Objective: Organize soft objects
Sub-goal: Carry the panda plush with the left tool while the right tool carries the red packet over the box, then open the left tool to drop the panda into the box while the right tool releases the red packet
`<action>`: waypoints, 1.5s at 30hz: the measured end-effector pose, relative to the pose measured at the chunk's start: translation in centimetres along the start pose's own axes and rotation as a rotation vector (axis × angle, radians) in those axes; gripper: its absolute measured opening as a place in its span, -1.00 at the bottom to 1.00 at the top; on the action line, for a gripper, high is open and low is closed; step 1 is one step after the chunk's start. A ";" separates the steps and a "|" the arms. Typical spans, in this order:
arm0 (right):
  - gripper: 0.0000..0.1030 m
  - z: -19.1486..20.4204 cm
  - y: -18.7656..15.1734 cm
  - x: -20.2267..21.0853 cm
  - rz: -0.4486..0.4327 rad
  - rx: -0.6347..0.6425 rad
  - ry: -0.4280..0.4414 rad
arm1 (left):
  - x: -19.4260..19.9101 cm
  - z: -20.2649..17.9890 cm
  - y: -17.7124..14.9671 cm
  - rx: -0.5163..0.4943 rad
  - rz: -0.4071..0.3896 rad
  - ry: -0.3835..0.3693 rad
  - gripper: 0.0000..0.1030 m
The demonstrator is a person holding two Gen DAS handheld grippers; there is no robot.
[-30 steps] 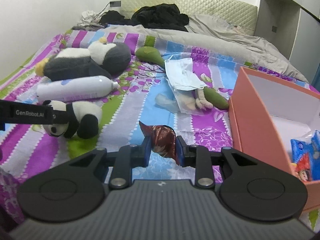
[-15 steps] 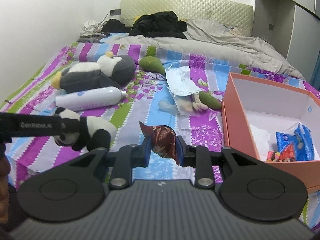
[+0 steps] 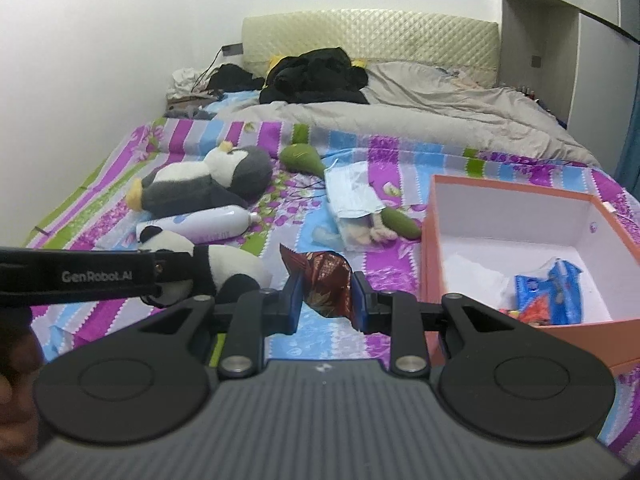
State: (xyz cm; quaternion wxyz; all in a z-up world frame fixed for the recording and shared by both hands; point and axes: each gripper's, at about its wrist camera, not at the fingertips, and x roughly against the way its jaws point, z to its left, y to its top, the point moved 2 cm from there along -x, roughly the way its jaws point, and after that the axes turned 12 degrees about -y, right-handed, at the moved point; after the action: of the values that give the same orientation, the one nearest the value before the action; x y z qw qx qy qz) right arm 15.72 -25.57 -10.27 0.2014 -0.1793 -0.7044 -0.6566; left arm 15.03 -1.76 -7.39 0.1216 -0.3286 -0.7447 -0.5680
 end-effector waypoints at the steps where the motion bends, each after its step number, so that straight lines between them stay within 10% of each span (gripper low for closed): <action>1: -0.42 -0.6 0.2 0.3 -0.003 -0.005 -0.005 | 0.0 -0.6 0.1 -0.005 -0.001 -0.005 0.03; 21: -0.42 -14.3 0.1 2.2 0.027 -0.153 -0.258 | -6.3 -14.2 1.9 -0.139 0.103 -0.253 0.03; 45: -0.41 -27.4 -0.8 -12.5 0.292 -0.270 -0.348 | -25.9 -20.1 4.6 -0.169 0.321 -0.267 0.10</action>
State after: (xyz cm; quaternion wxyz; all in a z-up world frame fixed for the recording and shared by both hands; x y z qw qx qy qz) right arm 27.32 -52.76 -15.87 0.1439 -0.4147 -0.6010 -0.6679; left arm 33.55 -28.82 -11.69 0.0828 -0.5243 -0.6422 -0.5530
